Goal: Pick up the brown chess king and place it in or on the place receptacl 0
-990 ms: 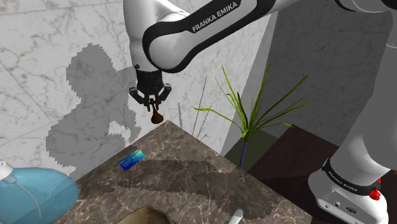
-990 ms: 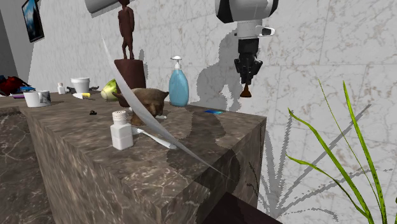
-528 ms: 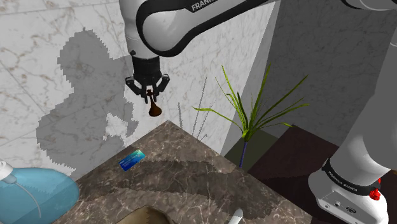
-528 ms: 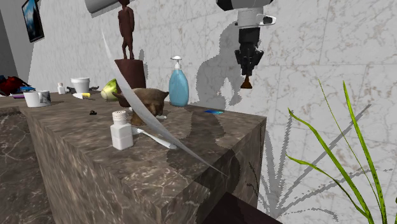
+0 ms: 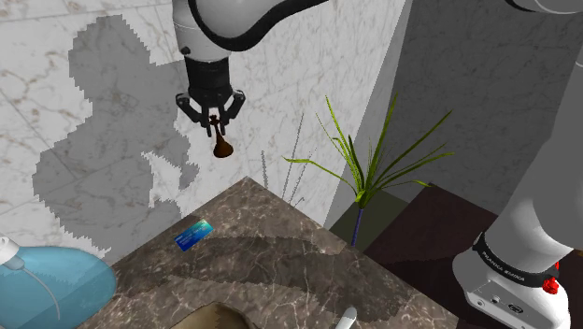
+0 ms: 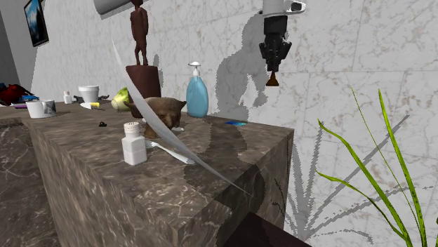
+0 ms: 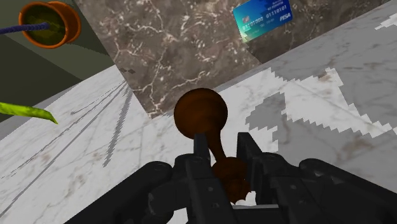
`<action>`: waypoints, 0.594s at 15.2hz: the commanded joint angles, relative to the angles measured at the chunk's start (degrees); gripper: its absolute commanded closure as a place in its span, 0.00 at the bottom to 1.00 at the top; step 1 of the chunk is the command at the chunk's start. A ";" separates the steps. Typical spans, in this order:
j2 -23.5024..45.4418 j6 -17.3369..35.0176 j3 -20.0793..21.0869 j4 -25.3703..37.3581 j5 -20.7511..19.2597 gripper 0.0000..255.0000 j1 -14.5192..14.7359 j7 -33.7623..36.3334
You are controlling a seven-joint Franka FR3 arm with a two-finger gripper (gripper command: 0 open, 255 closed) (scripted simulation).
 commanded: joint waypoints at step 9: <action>-0.05 -7.40 0.24 7.37 0.34 1.00 0.36 -0.66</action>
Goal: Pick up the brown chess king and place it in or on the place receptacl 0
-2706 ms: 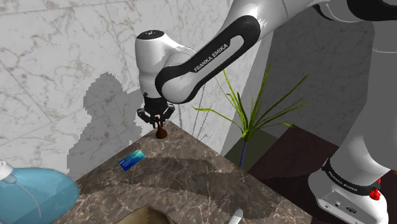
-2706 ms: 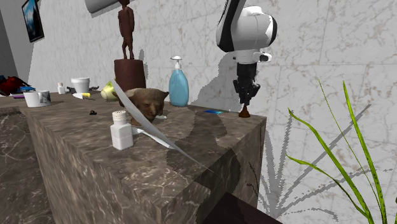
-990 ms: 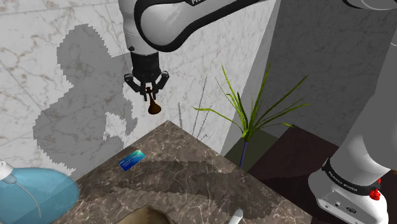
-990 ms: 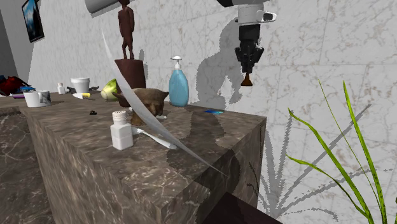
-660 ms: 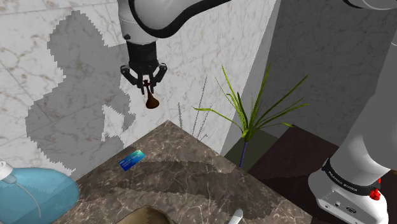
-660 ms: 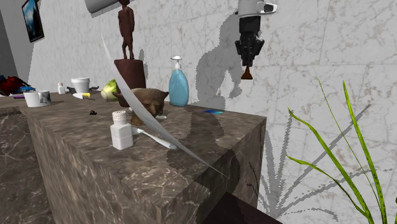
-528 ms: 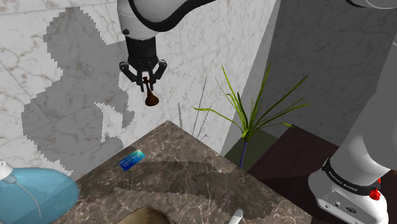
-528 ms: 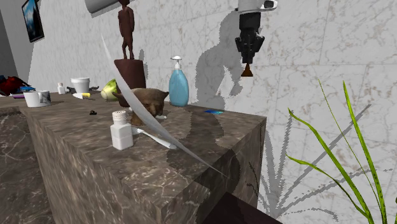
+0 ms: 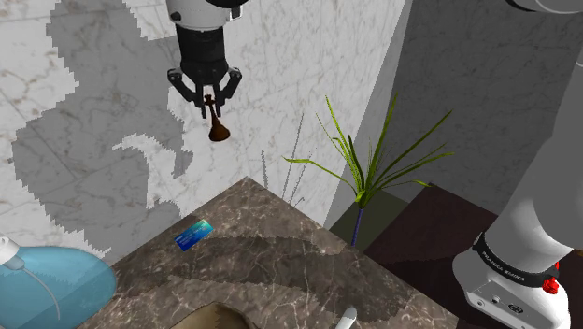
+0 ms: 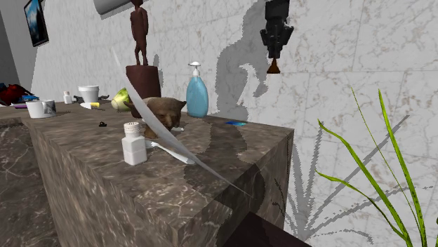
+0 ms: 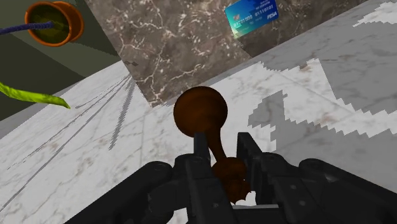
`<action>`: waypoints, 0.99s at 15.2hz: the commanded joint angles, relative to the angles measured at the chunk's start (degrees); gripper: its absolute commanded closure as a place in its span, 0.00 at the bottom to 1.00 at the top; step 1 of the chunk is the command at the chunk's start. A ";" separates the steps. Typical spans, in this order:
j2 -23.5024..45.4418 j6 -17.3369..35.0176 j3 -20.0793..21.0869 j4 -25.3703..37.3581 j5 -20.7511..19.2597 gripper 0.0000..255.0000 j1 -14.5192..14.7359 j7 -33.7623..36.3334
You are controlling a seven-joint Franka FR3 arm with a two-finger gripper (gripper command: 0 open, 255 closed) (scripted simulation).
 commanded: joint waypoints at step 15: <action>-8.88 -0.62 7.28 -8.89 0.52 1.00 8.97 17.03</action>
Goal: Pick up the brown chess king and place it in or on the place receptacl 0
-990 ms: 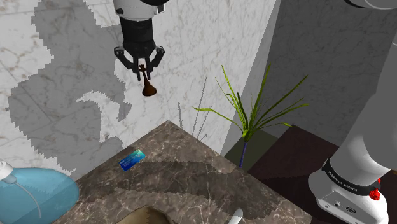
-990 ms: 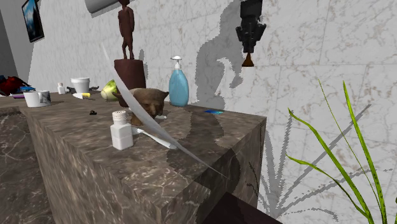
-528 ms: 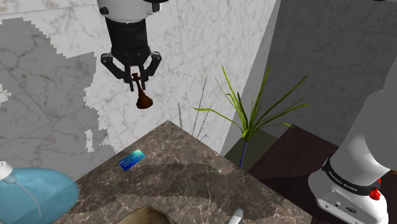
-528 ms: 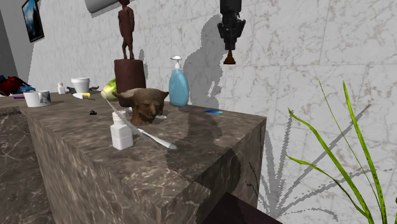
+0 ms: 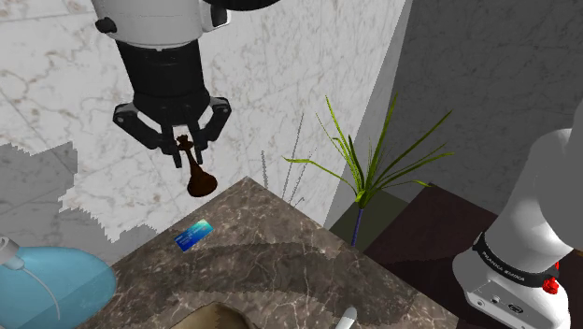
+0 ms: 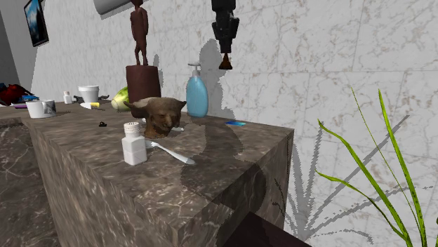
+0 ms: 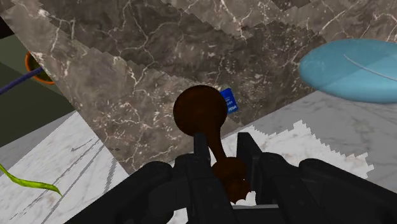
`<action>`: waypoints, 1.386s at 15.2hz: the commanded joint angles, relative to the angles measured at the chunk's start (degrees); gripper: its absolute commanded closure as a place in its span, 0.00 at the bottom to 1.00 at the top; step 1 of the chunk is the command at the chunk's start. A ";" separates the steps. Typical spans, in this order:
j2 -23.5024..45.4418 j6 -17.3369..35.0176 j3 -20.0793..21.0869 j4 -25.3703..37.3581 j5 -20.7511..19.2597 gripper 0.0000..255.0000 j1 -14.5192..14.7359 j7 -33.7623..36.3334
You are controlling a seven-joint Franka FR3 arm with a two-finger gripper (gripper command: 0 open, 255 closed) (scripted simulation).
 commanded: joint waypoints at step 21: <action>7.87 -5.72 10.13 7.06 -9.95 1.00 17.50 27.95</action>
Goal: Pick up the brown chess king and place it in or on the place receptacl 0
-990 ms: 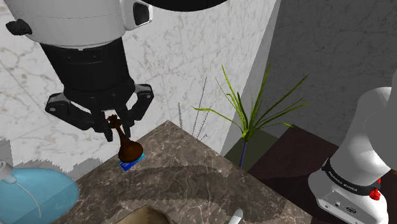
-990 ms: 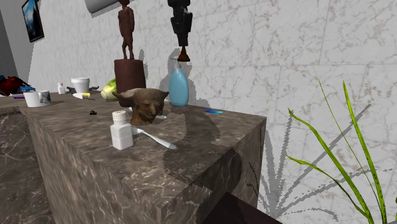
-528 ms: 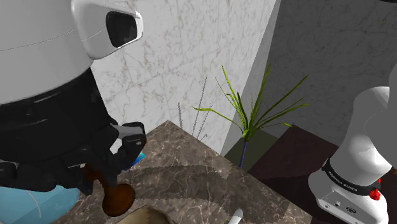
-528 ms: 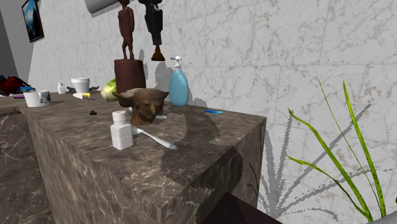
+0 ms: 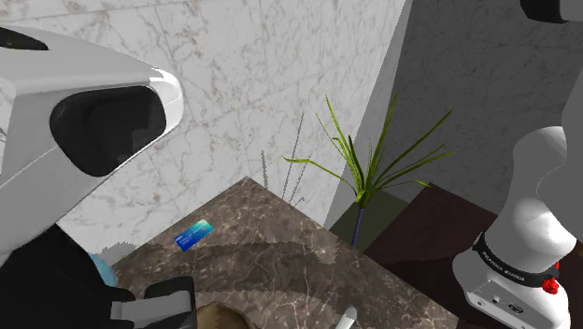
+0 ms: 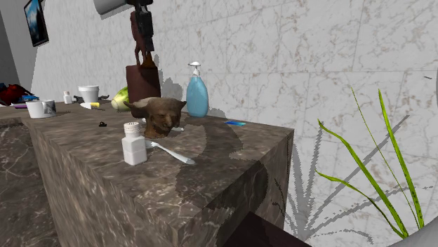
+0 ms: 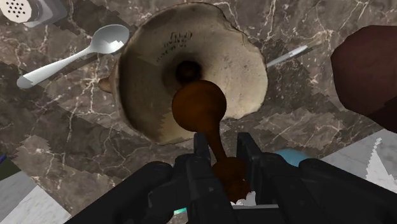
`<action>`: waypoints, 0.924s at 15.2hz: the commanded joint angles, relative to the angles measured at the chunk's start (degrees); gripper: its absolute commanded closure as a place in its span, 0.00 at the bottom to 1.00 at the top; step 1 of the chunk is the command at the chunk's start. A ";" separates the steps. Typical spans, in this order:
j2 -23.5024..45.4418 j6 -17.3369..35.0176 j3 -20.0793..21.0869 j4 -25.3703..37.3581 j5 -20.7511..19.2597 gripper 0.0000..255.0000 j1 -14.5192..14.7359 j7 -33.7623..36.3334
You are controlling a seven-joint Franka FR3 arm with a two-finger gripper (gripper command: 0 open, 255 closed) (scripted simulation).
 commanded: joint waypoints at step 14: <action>0.23 10.72 -0.54 -10.83 -1.05 1.00 -0.89 2.36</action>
